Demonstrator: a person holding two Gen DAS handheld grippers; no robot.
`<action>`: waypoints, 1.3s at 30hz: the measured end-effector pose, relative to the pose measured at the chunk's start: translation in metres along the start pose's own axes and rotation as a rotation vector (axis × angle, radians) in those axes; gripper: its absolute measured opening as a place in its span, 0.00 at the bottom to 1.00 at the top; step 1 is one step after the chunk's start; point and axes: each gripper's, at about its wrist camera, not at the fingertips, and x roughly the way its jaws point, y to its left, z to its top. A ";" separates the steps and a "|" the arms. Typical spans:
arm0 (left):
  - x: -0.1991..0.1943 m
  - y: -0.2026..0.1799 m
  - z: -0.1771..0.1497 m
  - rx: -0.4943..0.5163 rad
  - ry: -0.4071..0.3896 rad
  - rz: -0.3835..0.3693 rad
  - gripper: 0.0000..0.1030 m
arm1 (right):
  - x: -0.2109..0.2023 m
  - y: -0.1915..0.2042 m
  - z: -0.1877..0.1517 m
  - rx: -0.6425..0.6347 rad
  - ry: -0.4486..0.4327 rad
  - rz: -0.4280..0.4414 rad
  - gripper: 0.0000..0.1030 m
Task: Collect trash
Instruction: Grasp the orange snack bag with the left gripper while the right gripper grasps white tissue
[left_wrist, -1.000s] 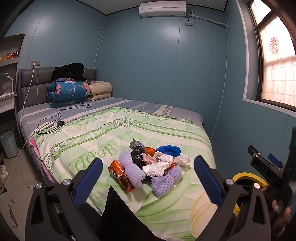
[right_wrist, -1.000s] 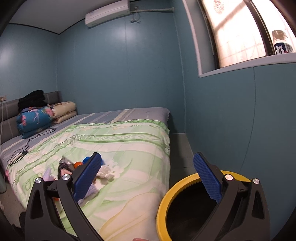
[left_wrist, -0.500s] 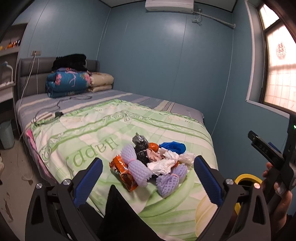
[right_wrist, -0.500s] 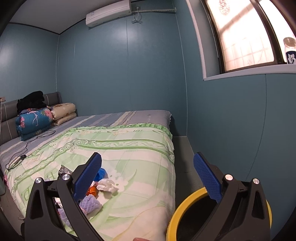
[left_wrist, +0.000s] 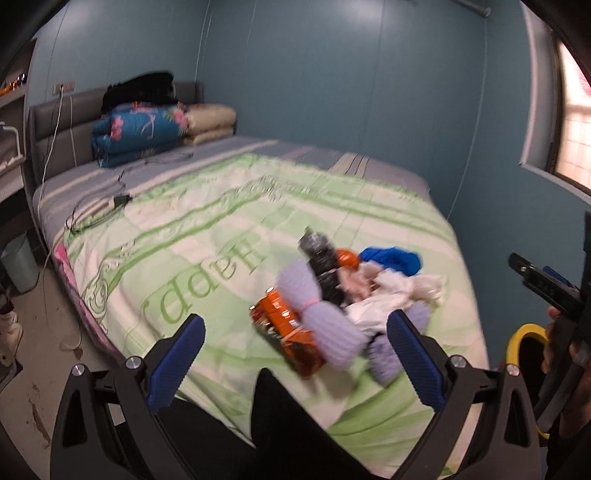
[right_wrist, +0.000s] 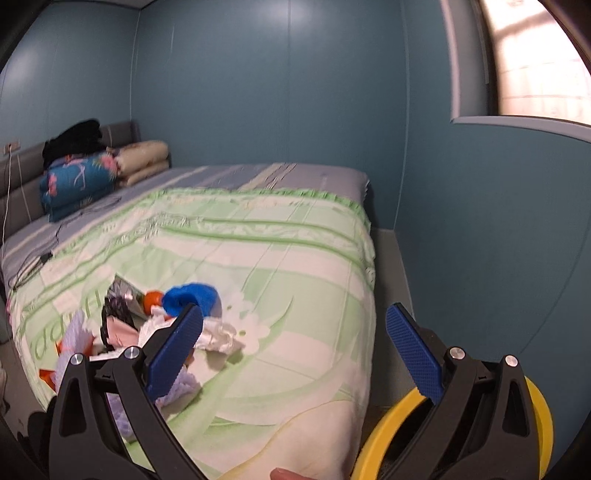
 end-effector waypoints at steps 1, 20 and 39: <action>0.007 0.004 0.000 -0.002 0.019 0.010 0.92 | 0.008 0.003 -0.002 -0.009 0.019 0.007 0.92; 0.108 0.045 -0.002 -0.051 0.251 0.008 0.92 | 0.098 0.038 -0.015 -0.071 0.263 0.107 0.92; 0.143 0.065 -0.003 -0.132 0.314 0.002 0.92 | 0.139 0.056 -0.021 -0.105 0.334 0.113 0.92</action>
